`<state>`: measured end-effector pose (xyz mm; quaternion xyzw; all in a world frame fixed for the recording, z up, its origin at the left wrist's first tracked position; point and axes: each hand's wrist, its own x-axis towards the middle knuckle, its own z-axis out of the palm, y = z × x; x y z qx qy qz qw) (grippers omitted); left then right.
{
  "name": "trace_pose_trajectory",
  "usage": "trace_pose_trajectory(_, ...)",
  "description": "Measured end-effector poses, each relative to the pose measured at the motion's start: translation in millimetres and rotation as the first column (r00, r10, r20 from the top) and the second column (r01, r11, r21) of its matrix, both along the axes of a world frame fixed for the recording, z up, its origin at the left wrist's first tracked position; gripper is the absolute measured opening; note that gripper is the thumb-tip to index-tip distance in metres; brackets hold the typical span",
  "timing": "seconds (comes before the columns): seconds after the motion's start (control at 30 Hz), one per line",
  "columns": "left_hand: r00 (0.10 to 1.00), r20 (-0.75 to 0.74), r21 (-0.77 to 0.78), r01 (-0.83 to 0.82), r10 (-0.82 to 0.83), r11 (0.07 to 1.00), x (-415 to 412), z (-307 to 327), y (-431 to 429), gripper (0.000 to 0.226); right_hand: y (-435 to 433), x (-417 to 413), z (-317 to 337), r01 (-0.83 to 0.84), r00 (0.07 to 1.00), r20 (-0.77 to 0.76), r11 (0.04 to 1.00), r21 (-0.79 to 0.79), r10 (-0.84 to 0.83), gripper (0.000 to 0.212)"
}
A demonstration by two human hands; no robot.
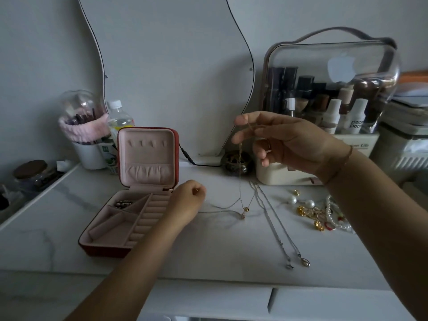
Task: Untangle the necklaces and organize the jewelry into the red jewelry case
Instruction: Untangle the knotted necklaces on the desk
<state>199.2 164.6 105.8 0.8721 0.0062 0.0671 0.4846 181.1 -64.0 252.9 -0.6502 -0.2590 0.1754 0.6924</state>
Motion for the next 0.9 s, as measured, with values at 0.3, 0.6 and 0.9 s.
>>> trace_pose_trajectory(0.3, 0.928, -0.049, -0.024, 0.369, -0.370, 0.929, -20.5, 0.7, -23.1, 0.037, 6.6, -1.9, -1.2, -0.042, 0.999, 0.012, 0.999, -0.032, 0.042, 0.037)
trace_pose_trajectory(0.6, 0.915, 0.003, -0.083, 0.403, -0.404, 0.911, -22.3, 2.1, -40.9, 0.011, 0.4, 0.1, 0.1, -0.062, 0.998, -0.019, 0.998, 0.008, 0.062, 0.038)
trace_pose_trajectory(0.9, 0.926, 0.030, -0.345, 0.363, -0.376, 0.866, -25.4, 13.8, -38.0, 0.013, -12.2, 2.5, -10.6, -0.008, 0.998, -0.056, 0.999, 0.039, 0.010, 0.039)
